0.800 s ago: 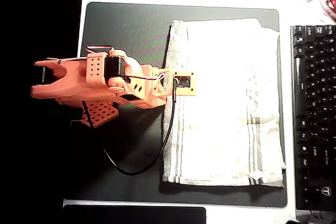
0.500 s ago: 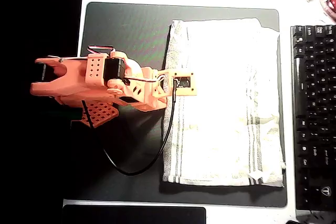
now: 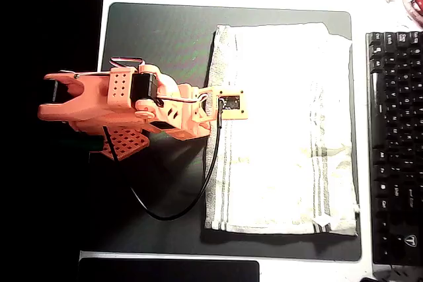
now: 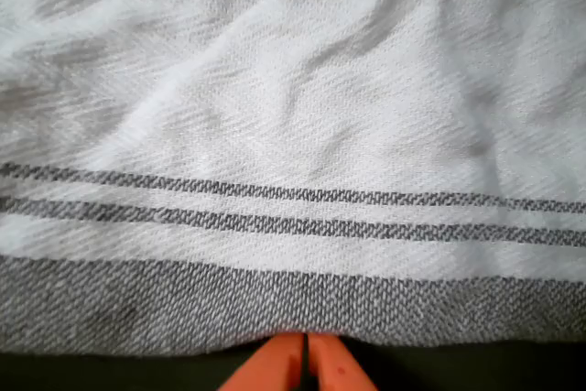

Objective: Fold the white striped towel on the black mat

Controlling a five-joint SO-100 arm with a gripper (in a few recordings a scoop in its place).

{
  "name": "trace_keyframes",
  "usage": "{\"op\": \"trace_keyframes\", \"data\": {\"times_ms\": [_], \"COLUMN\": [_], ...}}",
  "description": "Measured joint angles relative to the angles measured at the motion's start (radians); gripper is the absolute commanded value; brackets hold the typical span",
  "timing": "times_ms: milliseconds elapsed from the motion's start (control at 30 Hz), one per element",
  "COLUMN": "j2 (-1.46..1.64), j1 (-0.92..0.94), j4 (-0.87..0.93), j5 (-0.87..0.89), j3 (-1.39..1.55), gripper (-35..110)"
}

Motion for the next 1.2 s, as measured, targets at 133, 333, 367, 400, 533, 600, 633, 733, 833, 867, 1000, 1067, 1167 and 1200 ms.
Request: {"op": "trace_keyframes", "data": {"times_ms": [133,333,367,400,533,600,633,733,833,867,1000,1067,1167,1200], "j2": [0.000,-0.034,-0.051,-0.067,-0.158,-0.216,-0.242,-0.296,-0.382,-0.397,-0.495,-0.560,-0.630,-0.680], "j1": [0.000,0.000,0.000,-0.003,-0.018,-0.028,-0.029,-0.029,-0.066,-0.081,-0.149,-0.186,-0.222,-0.236], "j4": [-0.002,-0.026,-0.032,-0.038,-0.074,-0.081,-0.081,-0.081,-0.078,-0.071,-0.048,-0.048,-0.032,-0.029], "j5": [-0.025,-0.054,-0.054,-0.054,-0.049,-0.049,-0.040,-0.015,0.011,0.029,0.083,0.115,0.152,0.176], "j3": [0.000,-0.025,-0.031,-0.041,-0.103,-0.141,-0.164,-0.233,-0.324,-0.357,-0.471,-0.528,-0.607,-0.643], "gripper": [0,0,0,0,0,0,0,0,0,0,0,0,0,0]}}
